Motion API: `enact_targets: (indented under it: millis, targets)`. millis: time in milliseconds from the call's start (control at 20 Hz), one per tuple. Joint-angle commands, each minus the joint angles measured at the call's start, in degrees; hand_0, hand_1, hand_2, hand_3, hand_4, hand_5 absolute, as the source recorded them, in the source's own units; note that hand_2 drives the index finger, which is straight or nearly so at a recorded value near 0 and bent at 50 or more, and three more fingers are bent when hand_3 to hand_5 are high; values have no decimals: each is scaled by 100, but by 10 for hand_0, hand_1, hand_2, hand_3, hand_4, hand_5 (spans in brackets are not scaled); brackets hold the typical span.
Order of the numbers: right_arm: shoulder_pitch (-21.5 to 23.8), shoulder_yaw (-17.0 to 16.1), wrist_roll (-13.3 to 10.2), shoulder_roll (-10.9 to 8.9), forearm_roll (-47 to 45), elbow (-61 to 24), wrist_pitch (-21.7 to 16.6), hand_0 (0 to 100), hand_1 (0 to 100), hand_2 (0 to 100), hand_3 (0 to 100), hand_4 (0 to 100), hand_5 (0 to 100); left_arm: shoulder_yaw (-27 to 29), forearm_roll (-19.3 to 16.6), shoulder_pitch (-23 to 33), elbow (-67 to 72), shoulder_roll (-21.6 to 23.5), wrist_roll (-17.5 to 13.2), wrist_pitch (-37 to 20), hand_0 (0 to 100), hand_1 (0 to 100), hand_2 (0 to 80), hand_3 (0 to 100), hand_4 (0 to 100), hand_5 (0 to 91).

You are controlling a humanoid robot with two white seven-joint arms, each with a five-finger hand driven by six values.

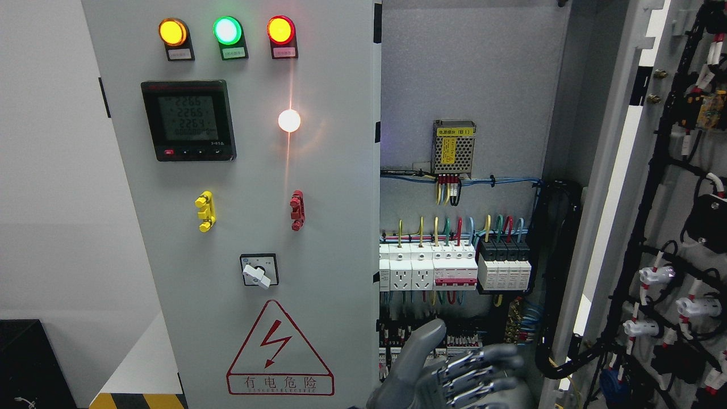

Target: Open door with both hands

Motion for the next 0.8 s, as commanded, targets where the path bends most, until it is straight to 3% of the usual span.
enact_targets:
  millis: [0,351,751]
  targets:
    - [0,0,1,0,1,0,4,191,0,0,0,0,0,674,-482,1671,88,738,-7,-10,0,0,0,0,0,0]
    - [0,0,1,0,1,-8,4,191,0,0,0,0,0,1219,-1238,3359,1064,650,-7,-387,0,0,0,0,0,0]
    - [0,0,1,0,1,0,4,191,0,0,0,0,0,1598,-1318,4353,2952,378,-33,-704,0,0,0,0,0,0]
